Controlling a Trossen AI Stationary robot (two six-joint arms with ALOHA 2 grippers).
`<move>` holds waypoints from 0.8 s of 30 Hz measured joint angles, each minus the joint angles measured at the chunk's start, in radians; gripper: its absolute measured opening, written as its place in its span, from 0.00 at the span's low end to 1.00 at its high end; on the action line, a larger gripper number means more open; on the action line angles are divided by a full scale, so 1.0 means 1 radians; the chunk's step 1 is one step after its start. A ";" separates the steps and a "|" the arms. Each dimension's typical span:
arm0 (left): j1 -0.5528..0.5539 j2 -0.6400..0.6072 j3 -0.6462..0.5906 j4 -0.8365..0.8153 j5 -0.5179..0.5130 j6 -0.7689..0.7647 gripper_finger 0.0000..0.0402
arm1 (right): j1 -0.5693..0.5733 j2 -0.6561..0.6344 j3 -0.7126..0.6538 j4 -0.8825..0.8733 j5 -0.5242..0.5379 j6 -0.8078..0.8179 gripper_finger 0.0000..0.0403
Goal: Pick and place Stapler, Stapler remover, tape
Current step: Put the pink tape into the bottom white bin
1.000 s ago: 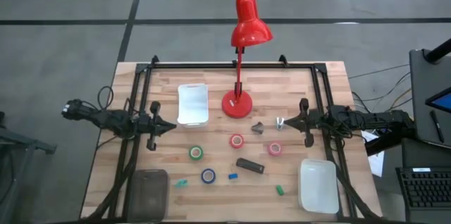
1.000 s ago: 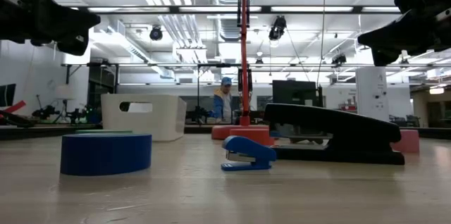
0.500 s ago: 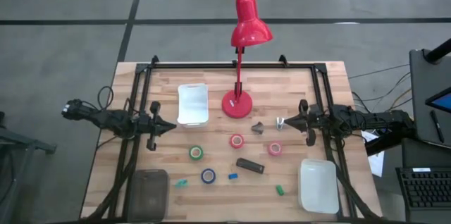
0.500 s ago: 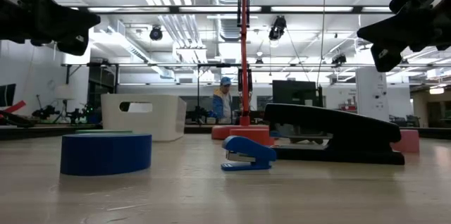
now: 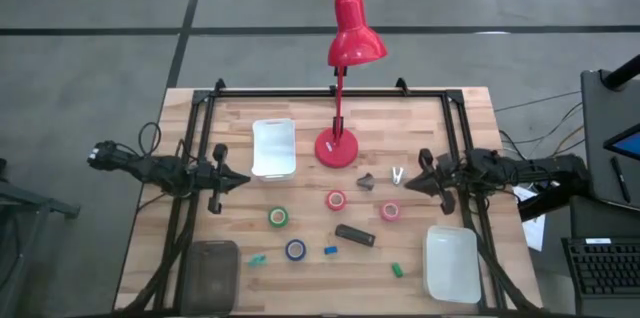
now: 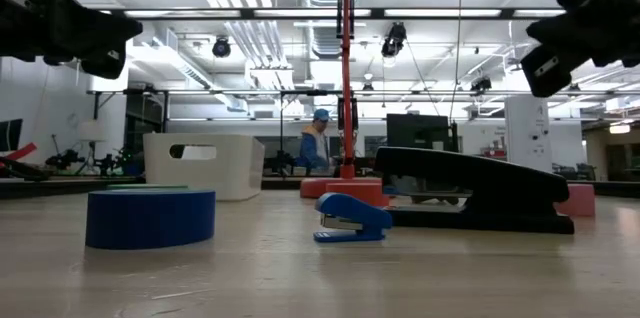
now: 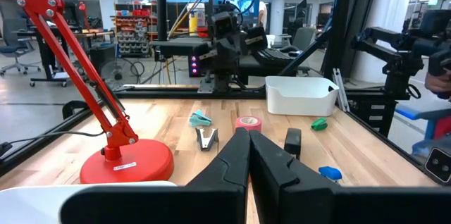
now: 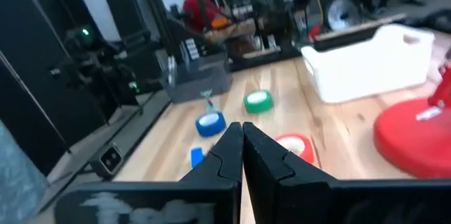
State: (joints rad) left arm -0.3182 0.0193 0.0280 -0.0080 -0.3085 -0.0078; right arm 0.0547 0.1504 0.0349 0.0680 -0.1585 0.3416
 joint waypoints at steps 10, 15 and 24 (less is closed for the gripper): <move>0.000 0.000 0.000 0.000 0.000 0.000 0.02 | 0.000 0.264 -0.001 0.096 0.001 0.053 0.02; 0.000 0.000 0.000 0.000 0.000 0.000 0.02 | 0.006 0.385 -0.001 0.145 0.001 0.083 0.02; 0.000 0.000 0.000 0.000 0.000 0.000 0.02 | 0.066 0.587 0.063 0.250 -0.026 0.179 0.02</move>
State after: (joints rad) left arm -0.3182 0.0195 0.0280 -0.0078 -0.3085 -0.0077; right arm 0.1210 0.7375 0.0979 0.3185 -0.1844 0.5204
